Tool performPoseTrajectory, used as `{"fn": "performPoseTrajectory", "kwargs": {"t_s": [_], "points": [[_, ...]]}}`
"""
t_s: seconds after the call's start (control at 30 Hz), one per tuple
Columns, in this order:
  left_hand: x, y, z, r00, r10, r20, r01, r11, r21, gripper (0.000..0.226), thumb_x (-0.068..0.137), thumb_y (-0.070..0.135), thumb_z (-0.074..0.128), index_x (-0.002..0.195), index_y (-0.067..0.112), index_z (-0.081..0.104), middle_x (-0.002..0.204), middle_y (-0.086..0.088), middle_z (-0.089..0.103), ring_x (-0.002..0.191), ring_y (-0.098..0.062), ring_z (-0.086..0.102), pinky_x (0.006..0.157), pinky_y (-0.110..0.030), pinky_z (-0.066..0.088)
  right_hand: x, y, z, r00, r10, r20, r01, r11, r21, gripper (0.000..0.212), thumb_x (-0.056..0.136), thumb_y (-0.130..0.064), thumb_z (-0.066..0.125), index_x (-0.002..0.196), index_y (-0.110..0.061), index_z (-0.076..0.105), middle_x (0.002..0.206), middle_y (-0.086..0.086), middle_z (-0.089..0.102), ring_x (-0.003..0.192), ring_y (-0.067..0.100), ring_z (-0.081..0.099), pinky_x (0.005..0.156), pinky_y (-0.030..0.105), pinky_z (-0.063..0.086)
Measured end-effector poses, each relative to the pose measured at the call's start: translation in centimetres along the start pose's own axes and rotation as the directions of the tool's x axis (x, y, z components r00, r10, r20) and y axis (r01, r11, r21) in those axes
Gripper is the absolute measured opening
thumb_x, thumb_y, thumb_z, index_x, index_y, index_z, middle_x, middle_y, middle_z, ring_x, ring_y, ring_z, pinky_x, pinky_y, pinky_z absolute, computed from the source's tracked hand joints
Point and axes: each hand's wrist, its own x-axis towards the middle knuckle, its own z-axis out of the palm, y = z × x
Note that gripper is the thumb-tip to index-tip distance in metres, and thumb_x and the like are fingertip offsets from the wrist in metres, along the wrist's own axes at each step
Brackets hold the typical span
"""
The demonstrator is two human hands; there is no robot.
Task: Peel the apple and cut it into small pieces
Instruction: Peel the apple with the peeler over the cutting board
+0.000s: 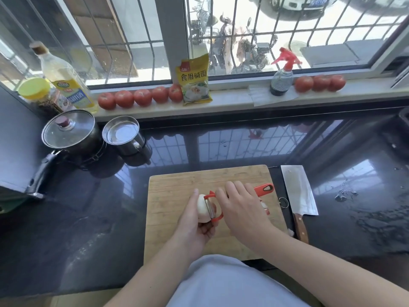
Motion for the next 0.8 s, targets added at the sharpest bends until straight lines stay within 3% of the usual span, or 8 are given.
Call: {"fn": "performPoseTrajectory", "kwargs": {"t_s": [0.17,0.3,0.4,0.43,0.5,0.6,0.7,0.8], "points": [[0.1,-0.4,0.3,0.997,0.022,0.073,-0.02,0.999,-0.027,0.063,0.084,0.074,0.063,0.106,0.017,0.072,0.089,-0.005,0.066,0.069,-0.016,0.06,0.061,-0.027,0.047,-0.3,-0.1,0.2,0.999,0.011,-0.038,-0.012,1.0,-0.021,0.029,0.088,-0.005,0.021,0.081,-0.017,0.047,0.073,0.003,0.044,0.067,0.025,0.042,0.06,0.038,0.035],[0.4,-1.1,0.6,0.995,0.099,0.005,-0.1,0.995,0.009,0.054,0.088,0.066,0.065,0.106,0.015,0.074,0.087,-0.006,0.069,0.073,-0.018,0.061,0.061,-0.029,0.047,-0.6,0.3,0.7,0.995,-0.009,-0.095,0.009,1.0,0.003,0.02,0.086,-0.006,0.032,0.08,-0.018,0.047,0.072,0.002,0.044,0.066,0.024,0.041,0.059,0.038,0.036],[0.3,-1.3,0.8,0.99,0.132,-0.053,-0.132,0.991,-0.006,0.044,0.091,0.057,0.066,0.095,0.014,0.071,0.078,-0.007,0.066,0.063,-0.019,0.057,0.056,-0.029,0.044,-0.6,1.2,1.9,0.998,0.03,-0.06,-0.029,0.999,0.013,0.016,0.085,-0.006,0.039,0.079,-0.018,0.049,0.07,0.002,0.046,0.065,0.024,0.042,0.058,0.037,0.037],[0.3,-1.3,0.8,0.989,0.14,-0.053,-0.141,0.99,0.002,0.042,0.092,0.056,0.065,0.093,0.014,0.069,0.075,-0.008,0.064,0.059,-0.019,0.054,0.053,-0.028,0.041,-0.7,1.8,2.5,0.998,0.06,0.005,-0.06,0.998,-0.012,0.012,0.082,-0.006,0.048,0.079,-0.017,0.05,0.07,0.002,0.047,0.064,0.025,0.044,0.058,0.037,0.038],[0.2,-1.4,0.6,0.988,0.153,-0.012,-0.153,0.988,0.028,0.042,0.093,0.056,0.063,0.092,0.014,0.066,0.074,-0.01,0.063,0.056,-0.019,0.051,0.05,-0.028,0.039,-1.1,3.4,3.7,0.957,0.131,0.258,-0.111,0.99,-0.092,0.022,0.069,-0.008,0.068,0.083,-0.016,0.054,0.074,0.004,0.051,0.069,0.026,0.048,0.061,0.037,0.039],[-0.1,-1.5,0.3,0.99,0.135,0.046,-0.136,0.99,0.024,0.042,0.092,0.056,0.065,0.093,0.014,0.066,0.079,-0.011,0.065,0.059,-0.019,0.053,0.054,-0.028,0.042,-2.7,5.4,4.5,0.809,0.257,0.528,-0.166,0.963,-0.214,0.026,0.083,-0.022,0.06,0.107,-0.017,0.053,0.101,0.006,0.056,0.093,0.027,0.053,0.079,0.038,0.04],[0.0,-1.4,-0.1,0.991,0.109,0.081,-0.111,0.993,0.026,0.049,0.086,0.061,0.068,0.098,0.014,0.067,0.082,-0.01,0.067,0.062,-0.019,0.055,0.058,-0.028,0.043,-3.2,5.4,4.1,0.814,0.286,0.505,-0.197,0.955,-0.223,0.022,0.085,-0.017,0.057,0.107,-0.018,0.054,0.099,0.005,0.058,0.091,0.027,0.055,0.078,0.038,0.042],[0.2,-1.7,-0.3,0.995,0.075,0.072,-0.078,0.996,0.039,0.063,0.079,0.066,0.071,0.114,0.014,0.064,0.085,-0.008,0.069,0.063,-0.017,0.057,0.058,-0.026,0.045,-3.5,4.4,3.0,0.941,0.202,0.272,-0.193,0.979,-0.059,0.018,0.072,-0.005,0.067,0.085,-0.016,0.059,0.075,0.003,0.057,0.069,0.025,0.053,0.062,0.037,0.042]]}}
